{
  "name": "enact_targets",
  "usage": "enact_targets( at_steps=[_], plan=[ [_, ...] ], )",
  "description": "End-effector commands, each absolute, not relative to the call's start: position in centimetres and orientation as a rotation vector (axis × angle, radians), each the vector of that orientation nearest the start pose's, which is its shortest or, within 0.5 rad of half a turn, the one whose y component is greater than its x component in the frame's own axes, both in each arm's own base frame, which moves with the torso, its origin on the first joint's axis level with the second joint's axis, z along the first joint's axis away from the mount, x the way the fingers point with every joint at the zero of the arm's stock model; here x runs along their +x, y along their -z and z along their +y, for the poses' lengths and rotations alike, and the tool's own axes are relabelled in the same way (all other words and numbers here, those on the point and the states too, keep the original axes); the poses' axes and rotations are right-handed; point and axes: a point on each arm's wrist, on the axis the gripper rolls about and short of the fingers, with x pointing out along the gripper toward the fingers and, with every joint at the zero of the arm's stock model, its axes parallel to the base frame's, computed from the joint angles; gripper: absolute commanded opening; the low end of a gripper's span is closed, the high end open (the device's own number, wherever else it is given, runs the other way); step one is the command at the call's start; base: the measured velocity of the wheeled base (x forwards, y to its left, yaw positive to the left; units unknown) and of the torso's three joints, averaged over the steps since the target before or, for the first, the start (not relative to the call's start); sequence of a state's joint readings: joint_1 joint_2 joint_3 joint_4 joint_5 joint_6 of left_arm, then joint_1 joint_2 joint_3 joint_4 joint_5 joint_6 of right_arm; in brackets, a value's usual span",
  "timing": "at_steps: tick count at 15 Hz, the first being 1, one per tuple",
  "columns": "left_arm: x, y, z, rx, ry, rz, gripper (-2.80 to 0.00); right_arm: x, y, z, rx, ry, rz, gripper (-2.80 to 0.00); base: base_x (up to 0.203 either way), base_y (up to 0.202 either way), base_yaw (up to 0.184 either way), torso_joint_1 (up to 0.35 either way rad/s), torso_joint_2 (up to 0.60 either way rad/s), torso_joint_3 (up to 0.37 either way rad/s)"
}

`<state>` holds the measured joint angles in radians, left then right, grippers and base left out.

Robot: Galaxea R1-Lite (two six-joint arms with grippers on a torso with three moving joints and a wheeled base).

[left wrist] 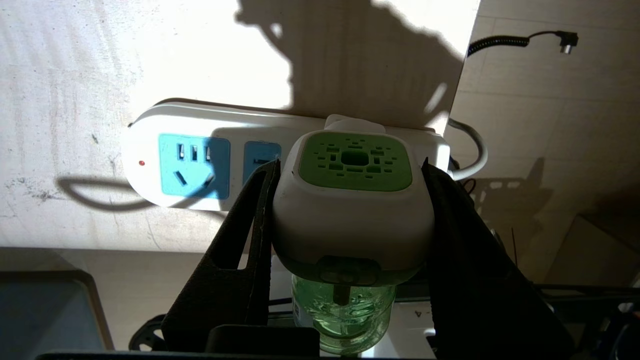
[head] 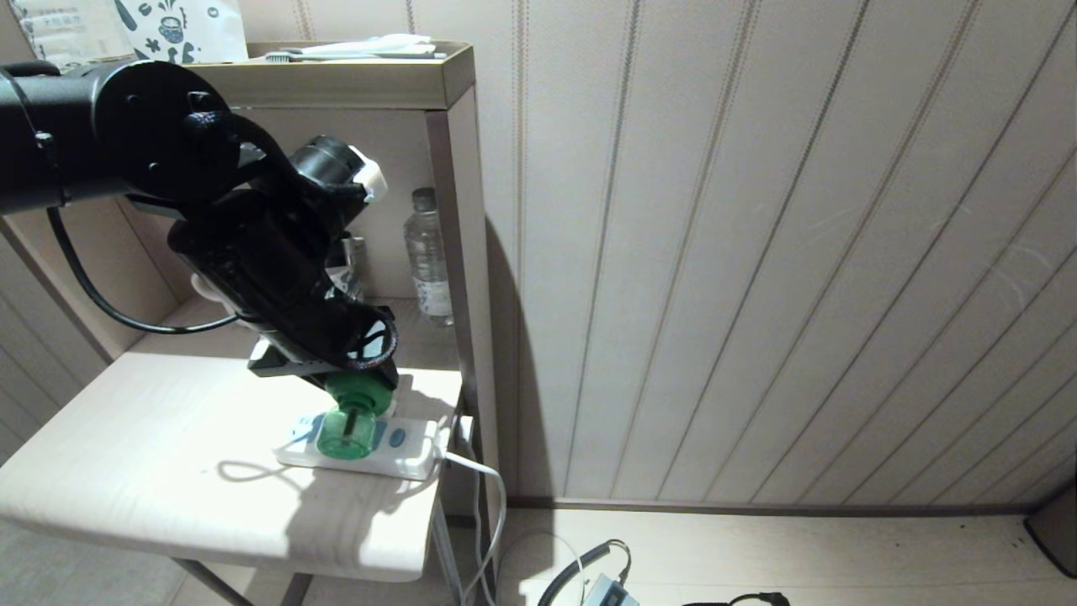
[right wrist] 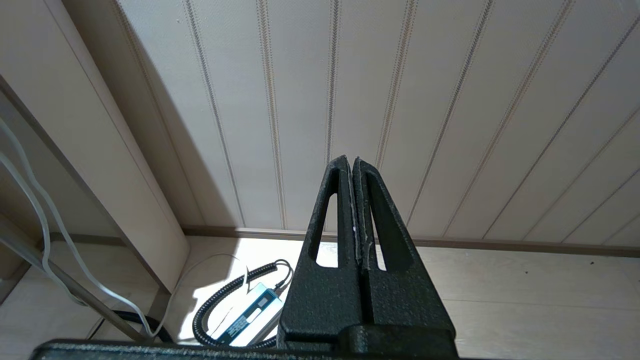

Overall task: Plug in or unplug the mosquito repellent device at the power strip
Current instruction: Insert the plug into the socket

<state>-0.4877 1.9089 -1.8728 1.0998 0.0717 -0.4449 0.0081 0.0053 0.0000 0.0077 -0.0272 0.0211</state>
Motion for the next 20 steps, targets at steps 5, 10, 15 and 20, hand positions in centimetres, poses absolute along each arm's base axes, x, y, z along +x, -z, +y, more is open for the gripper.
enact_targets(
  at_steps=[5,10,15,20],
  plan=[
    [27.6,-26.3,-14.4,-0.082,0.118,1.150,-2.80,-2.2,-7.5,-0.1,0.021,0.019,0.014,-2.80,0.000,0.000,0.000,0.000,0.00,0.000],
    [27.3,-26.0,-14.4,-0.080,0.123,1.161,-2.80,-2.2,-7.5,-0.1,0.021,0.019,0.014,-2.80,0.000,0.000,0.000,0.000,0.00,0.000],
    [27.2,-26.3,-14.4,-0.083,0.132,1.148,-2.80,-2.2,-7.5,-0.1,0.021,0.019,0.014,-2.80,0.000,0.000,0.000,0.000,0.00,0.000],
    [28.4,-26.5,-15.1,-0.102,0.156,1.102,-2.80,-2.2,-7.5,-0.1,0.021,0.019,0.014,-2.80,0.000,0.000,0.000,0.000,0.00,0.000]
  ],
)
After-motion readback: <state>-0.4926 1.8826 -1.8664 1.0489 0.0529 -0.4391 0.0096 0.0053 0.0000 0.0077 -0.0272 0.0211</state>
